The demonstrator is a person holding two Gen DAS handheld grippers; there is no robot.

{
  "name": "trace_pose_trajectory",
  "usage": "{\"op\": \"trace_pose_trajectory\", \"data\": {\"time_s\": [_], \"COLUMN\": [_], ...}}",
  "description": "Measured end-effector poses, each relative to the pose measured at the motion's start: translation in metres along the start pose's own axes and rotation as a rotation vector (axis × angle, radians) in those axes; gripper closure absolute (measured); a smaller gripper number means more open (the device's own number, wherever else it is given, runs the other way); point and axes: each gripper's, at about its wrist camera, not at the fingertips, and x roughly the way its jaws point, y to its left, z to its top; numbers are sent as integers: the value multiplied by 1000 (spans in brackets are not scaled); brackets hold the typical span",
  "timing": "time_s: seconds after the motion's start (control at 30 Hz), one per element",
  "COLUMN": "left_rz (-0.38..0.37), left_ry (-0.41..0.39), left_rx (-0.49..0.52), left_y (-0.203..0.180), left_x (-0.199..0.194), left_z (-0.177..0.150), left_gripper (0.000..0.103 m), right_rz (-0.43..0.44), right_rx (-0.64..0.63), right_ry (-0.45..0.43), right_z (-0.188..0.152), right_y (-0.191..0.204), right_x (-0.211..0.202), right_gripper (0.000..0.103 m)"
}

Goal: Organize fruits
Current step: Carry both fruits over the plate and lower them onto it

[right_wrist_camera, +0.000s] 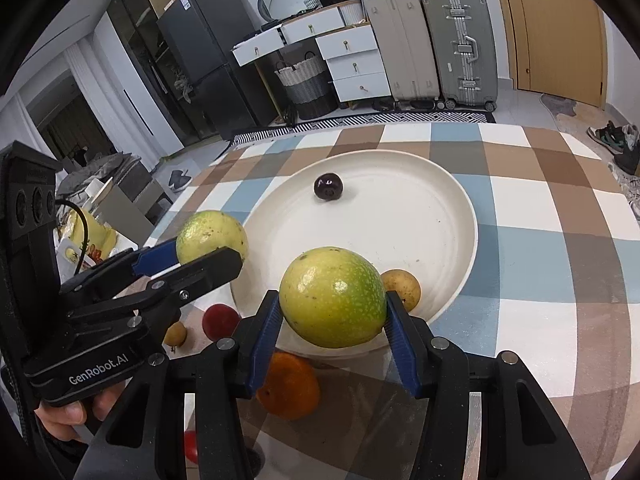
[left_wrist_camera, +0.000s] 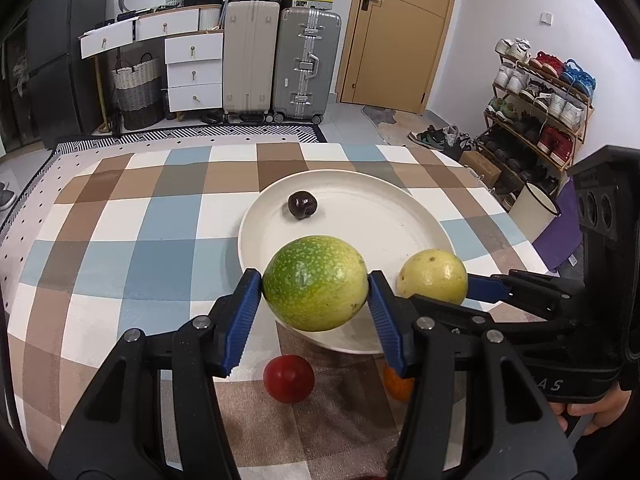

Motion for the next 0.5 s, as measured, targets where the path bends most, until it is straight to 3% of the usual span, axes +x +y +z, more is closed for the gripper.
{"op": "trace_pose_trajectory", "data": {"time_s": [0.5], "left_rz": [2], "left_ry": [34], "left_rx": [3], "left_y": [1], "left_x": [22], "left_z": [-3], "left_gripper": [51], "right_rz": [-40], "right_rx": [31], "right_ry": [5], "right_z": [13], "right_y": [-22], "right_x": [15], "right_gripper": [51]}}
